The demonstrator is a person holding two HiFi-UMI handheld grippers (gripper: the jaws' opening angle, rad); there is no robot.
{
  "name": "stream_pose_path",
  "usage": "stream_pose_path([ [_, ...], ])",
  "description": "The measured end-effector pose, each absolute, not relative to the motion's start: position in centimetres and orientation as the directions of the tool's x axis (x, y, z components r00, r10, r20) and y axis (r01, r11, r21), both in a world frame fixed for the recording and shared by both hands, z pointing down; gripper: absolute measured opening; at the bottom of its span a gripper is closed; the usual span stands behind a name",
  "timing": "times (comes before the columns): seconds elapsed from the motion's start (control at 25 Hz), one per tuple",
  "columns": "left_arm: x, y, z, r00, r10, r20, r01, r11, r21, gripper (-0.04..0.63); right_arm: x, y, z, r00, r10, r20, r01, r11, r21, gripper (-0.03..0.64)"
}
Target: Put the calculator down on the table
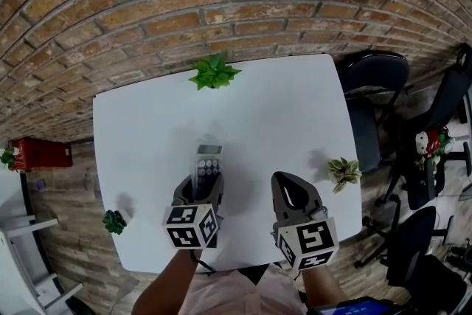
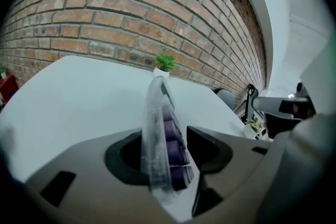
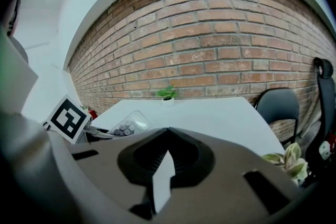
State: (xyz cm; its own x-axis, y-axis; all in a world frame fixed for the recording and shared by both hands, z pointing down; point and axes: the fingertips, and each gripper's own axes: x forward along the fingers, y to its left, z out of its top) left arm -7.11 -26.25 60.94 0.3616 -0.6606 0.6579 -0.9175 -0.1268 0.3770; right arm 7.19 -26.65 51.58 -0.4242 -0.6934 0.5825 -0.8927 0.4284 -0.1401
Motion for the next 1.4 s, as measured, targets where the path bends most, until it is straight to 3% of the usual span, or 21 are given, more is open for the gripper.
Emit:
stream_pose_path([
  [0.8, -8.6, -25.8, 62.6, 0.268, -0.627, 0.732, -0.963, -0.189, 0.191, 0.4, 7.3, -26.4, 50.5, -0.409, -0.714, 0.569, -0.901, 0.413, -0.131, 0.0],
  [1.16, -9.5, -26.3, 61.3, 0.218, -0.671, 0.709, -0.97, -0.226, 0.085, 0.416, 7.4, -26.4, 49.8, -0.42, -0.719, 0.553, -0.896, 0.425, -0.128, 0.0],
  [1.4, -10.4, -25.9, 55.3, 0.204, -0.788, 0.58, -0.979, -0.175, 0.105, 0.414, 7.1, -26.1, 48.1, -0.445, -0.732, 0.516, -0.883, 0.454, -0.119, 0.0],
])
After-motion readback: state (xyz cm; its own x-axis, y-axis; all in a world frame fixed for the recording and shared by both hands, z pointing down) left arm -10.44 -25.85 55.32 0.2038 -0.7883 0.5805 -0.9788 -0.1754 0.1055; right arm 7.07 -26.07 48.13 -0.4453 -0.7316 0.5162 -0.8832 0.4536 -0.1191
